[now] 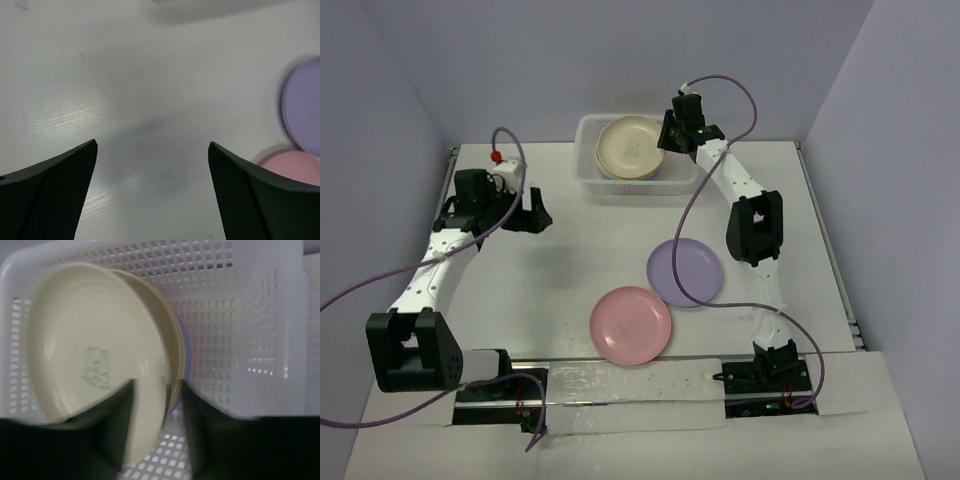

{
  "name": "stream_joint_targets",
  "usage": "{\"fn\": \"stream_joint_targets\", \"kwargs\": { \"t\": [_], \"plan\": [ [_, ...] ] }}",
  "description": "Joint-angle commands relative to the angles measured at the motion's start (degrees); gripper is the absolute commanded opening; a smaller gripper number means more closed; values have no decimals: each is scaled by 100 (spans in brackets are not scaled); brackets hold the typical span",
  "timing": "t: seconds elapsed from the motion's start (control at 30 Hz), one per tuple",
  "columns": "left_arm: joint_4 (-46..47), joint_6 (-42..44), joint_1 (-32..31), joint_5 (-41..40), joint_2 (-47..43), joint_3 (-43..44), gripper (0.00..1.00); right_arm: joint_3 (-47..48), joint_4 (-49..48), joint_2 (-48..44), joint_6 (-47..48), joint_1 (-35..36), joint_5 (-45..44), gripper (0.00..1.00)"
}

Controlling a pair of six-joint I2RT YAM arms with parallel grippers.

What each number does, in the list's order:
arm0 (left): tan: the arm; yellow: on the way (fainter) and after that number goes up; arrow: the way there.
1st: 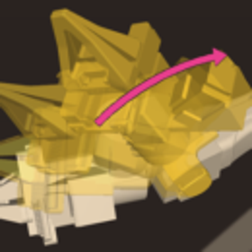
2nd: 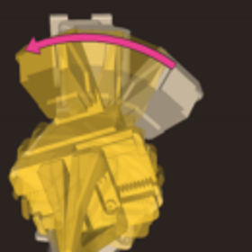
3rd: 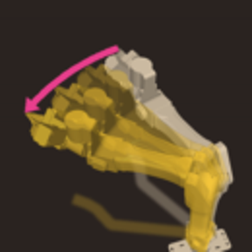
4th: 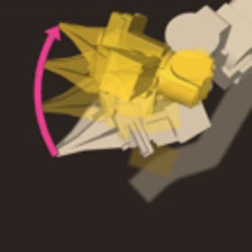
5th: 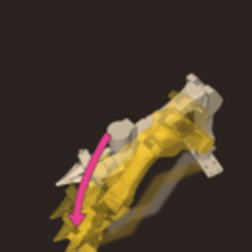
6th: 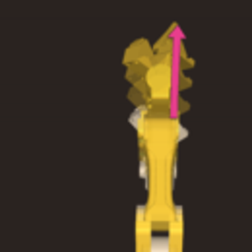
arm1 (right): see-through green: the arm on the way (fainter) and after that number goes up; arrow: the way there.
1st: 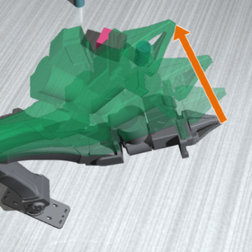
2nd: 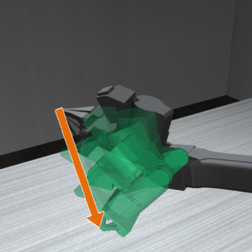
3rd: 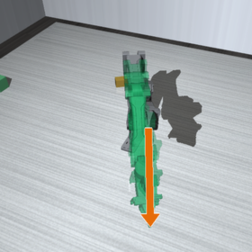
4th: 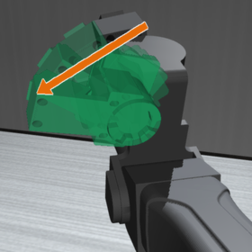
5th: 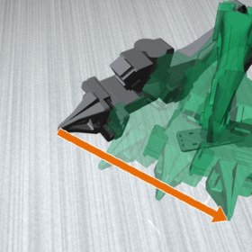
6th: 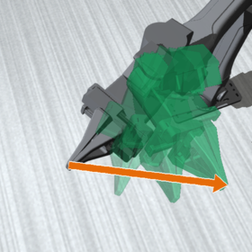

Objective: Place the plates into the plastic bin on the countertop

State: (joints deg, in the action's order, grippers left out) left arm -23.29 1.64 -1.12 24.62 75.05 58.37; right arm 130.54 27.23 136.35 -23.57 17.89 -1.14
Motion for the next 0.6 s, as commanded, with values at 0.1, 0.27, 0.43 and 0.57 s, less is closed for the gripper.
{"fn": "stream_joint_targets", "kwargs": {
  "t": [0.1, 0.27, 0.43, 0.57],
  "plan": [
    [-199, 1100, -1504, 100, 277, -488, 95, 320, -234, -236, -27, 63, 12, 94],
    [-522, 1603, -2210, 373, 876, -389, 92, -760, -258, -1443, 149, 44, 292, 95],
    [-566, 1888, -2890, 307, 1303, -436, 89, -2083, -368, -2822, 398, -54, 501, 95],
    [-480, 1899, -3221, 356, 1629, -414, 85, -2839, -329, -3450, 520, -243, 566, 95]
  ]
}}
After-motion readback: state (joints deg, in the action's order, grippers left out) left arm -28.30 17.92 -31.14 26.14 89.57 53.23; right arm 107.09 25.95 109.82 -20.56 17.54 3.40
